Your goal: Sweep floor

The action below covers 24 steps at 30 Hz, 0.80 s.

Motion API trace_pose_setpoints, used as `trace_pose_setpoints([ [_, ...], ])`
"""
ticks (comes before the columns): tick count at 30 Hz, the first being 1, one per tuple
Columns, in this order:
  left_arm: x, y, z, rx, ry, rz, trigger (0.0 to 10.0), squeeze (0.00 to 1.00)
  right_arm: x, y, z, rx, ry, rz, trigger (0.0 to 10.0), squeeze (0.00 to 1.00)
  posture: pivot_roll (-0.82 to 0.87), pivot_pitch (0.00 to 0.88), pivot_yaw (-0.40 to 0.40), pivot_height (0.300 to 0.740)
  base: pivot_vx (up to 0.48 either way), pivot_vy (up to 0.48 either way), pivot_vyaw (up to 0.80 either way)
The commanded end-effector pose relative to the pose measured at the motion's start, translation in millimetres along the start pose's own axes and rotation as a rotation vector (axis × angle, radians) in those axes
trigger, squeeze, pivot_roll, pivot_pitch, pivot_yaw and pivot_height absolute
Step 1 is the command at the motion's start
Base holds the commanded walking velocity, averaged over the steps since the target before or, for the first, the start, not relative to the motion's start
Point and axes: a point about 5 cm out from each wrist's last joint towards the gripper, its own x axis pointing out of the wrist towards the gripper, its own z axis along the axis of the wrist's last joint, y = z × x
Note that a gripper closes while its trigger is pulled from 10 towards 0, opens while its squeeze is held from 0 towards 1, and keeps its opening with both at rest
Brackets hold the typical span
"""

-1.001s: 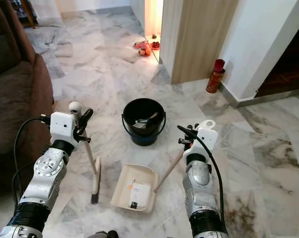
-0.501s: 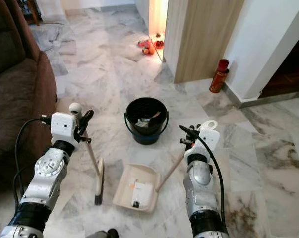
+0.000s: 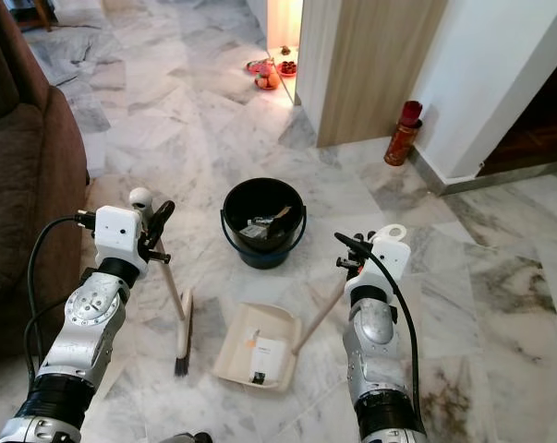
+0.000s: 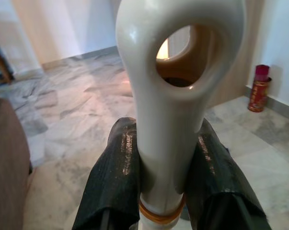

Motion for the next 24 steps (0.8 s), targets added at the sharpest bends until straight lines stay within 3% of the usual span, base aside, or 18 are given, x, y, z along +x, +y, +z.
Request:
trace_pose_setpoints([
  [1, 1.1, 3.3, 6.1, 0.013, -0.029, 0.011, 10.0, 0.0, 1.9, 2.6, 6.5, 0.011, -0.031, 0.012, 10.0, 0.0, -0.04, 0.123, -0.029, 0.74, 0.251, 0.0, 0.0],
  [24, 1.8, 2.6, 7.0, 0.013, -0.035, 0.013, 10.0, 0.0, 2.8, 5.4, 8.6, 0.012, -0.039, 0.031, 10.0, 0.0, -0.04, 0.113, -0.032, 0.74, 0.251, 0.0, 0.0],
])
